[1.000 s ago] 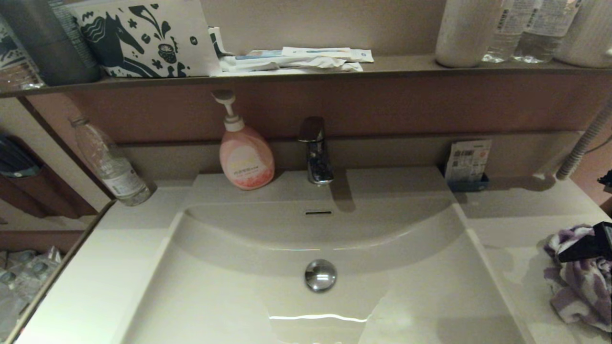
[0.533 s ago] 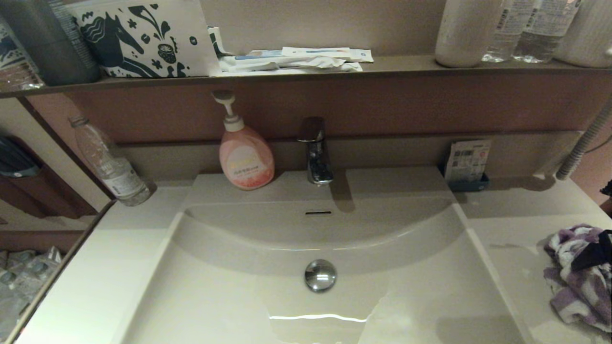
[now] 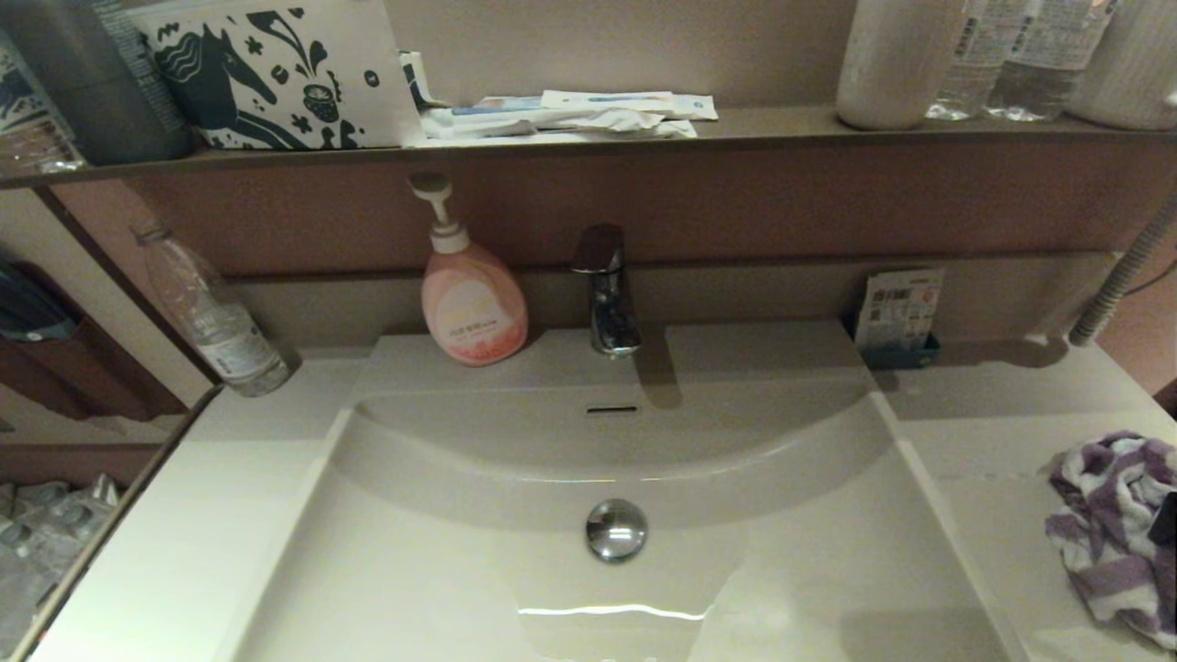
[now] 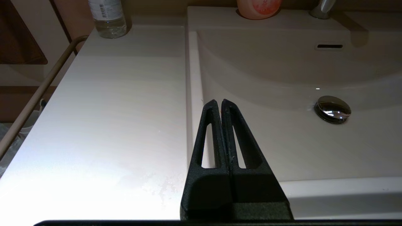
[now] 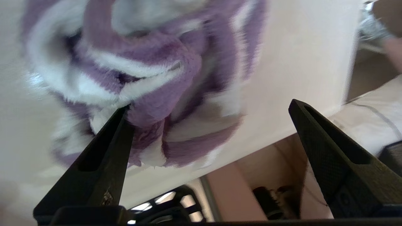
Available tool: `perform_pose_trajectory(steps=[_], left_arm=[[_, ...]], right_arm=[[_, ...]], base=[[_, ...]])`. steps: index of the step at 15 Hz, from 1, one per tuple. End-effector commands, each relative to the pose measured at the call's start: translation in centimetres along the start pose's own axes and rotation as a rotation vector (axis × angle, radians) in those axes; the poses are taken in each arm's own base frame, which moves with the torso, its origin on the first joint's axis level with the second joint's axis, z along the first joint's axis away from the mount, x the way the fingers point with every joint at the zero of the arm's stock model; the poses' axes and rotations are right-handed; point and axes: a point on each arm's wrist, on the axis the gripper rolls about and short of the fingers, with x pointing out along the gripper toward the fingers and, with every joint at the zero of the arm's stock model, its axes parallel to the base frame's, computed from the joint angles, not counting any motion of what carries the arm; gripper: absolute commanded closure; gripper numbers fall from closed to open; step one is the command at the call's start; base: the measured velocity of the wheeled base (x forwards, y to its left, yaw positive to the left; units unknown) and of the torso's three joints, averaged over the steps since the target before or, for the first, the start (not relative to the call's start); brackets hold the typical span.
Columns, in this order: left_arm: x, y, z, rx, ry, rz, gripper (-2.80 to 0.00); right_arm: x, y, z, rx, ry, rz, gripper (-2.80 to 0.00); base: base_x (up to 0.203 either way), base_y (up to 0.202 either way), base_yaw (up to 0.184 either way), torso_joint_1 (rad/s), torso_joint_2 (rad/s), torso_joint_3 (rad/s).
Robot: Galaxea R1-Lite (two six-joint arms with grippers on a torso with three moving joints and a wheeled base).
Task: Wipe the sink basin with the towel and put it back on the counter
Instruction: Pick up the cloth
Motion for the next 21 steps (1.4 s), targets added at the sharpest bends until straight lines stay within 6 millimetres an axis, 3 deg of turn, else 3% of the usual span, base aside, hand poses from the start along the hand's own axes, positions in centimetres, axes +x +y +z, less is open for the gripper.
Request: perform_pose_trajectory(steps=[1, 4, 8, 15, 16, 21], left_arm=[[0.0, 0.0, 0.0, -0.001, 0.001, 0.000, 0.00], [0.0, 0.0, 0.0, -0.001, 0.000, 0.000, 0.00], [0.0, 0.0, 0.0, -0.001, 0.000, 0.000, 0.00], [0.0, 0.0, 0.0, -0.001, 0.002, 0.000, 0.00], [0.0, 0.0, 0.0, -0.001, 0.002, 0.000, 0.00], [0.0, 0.0, 0.0, -0.001, 0.002, 0.000, 0.00]], right_arm=[[0.4, -0.4, 0.1, 0.001, 0.013, -0.017, -2.80], [1.3, -0.4, 0.5, 0.019, -0.030, -0.003, -2.80], [2.5, 0.2, 0.5, 0.022, -0.088, 0.147, -2.80], [3.3, 0.6, 0.3, 0.043, -0.140, 0.245, -2.80], [3.5, 0.7, 0.0, 0.044, -0.167, 0.254, 0.00], [1.8, 0.6, -0.9, 0.057, -0.244, 0.290, 0.00]], base=[[0.000, 0.000, 0.000, 0.000, 0.00, 0.000], [0.000, 0.000, 0.000, 0.000, 0.00, 0.000], [0.000, 0.000, 0.000, 0.000, 0.00, 0.000], [0.000, 0.000, 0.000, 0.000, 0.00, 0.000], [0.000, 0.000, 0.000, 0.000, 0.00, 0.000], [0.000, 0.000, 0.000, 0.000, 0.00, 0.000]])
